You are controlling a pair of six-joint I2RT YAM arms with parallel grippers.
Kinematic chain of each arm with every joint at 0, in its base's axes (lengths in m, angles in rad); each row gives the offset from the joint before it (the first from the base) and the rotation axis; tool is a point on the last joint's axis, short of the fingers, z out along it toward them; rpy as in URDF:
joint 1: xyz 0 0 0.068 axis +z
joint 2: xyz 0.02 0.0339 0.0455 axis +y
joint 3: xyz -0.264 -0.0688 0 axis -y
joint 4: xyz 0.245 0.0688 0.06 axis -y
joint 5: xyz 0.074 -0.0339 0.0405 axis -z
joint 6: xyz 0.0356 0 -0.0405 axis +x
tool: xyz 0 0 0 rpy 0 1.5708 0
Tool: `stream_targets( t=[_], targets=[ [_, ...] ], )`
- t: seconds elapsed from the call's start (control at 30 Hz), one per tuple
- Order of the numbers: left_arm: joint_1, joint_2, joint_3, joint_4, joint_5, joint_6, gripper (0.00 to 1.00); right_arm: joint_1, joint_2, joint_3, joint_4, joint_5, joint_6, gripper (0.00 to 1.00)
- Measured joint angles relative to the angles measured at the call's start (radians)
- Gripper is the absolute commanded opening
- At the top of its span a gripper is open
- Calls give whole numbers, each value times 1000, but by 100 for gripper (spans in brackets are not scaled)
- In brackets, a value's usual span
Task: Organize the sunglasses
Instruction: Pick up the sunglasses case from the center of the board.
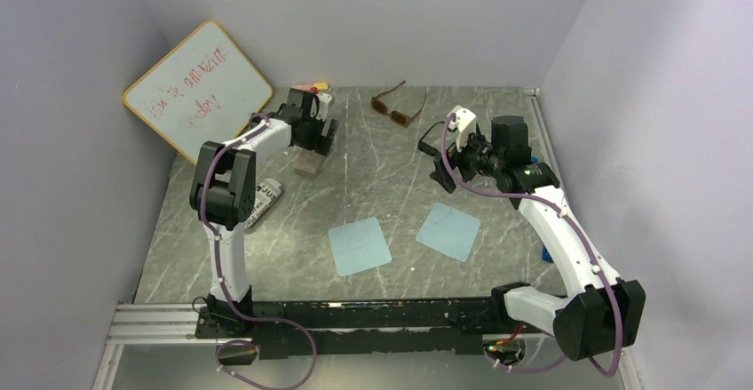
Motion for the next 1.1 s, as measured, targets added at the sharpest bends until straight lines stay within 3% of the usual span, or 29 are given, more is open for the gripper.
stream_targets(
  t=[0.5,0.63,0.9,1.1],
  targets=[
    [0,24,37,-13,-1,-2,92,6,0,-2,0,4,-7,100],
    [0,35,40,-30,-8,-2,87,6,0,-2,0,5,-7,100],
    [0,35,40,-37,-8,-5,66,8,0,-2,0,8,-7,100],
    [1,35,40,-37,1,-2,40,13,0,-2,0,14,-10,100]
  ],
)
